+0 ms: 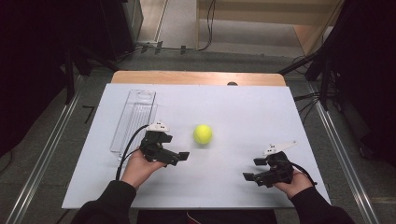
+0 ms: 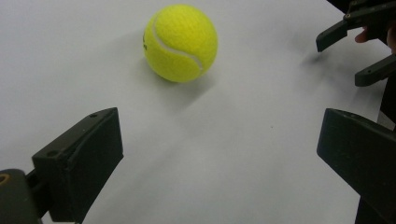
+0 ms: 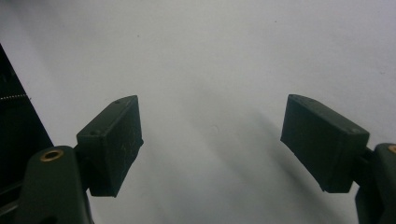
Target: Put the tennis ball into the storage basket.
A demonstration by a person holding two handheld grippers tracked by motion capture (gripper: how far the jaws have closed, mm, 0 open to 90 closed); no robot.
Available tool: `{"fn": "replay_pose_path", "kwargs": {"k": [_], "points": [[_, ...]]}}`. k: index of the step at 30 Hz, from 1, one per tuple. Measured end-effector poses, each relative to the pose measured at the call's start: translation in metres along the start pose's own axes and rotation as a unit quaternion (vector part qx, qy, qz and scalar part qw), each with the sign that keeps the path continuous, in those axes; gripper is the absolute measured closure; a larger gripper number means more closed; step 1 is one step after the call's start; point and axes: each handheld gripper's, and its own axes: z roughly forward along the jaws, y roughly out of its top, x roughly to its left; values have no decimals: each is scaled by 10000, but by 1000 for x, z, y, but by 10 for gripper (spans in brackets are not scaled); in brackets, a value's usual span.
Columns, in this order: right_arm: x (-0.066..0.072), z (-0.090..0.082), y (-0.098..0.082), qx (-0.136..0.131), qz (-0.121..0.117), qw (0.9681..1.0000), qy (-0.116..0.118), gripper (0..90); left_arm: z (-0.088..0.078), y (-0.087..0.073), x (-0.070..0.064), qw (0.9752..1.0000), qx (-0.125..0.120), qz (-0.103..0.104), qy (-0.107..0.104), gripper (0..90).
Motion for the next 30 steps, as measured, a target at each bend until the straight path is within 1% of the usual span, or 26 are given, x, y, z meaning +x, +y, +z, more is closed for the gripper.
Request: {"fn": "replay_pose_path", "kwargs": {"k": [8,12,16,20,26,30], "points": [[0,0,0,0,-11,10000,7,185,5,7,1,10000,29,40,39,9],[0,0,0,1,-13,10000,11,185,7,11,2,10000,38,5,19,9],[0,0,0,-1,-10,10000,14,185,8,15,4,10000,65,14,-12,9],[0,0,0,-5,-12,10000,16,185,9,19,6,10000,77,31,-5,9],[0,-1,0,-20,-3,10000,18,185,11,25,8,10000,61,-17,0,9],[0,-1,0,-29,-7,10000,19,185,11,29,11,10000,89,-9,20,9]]}}
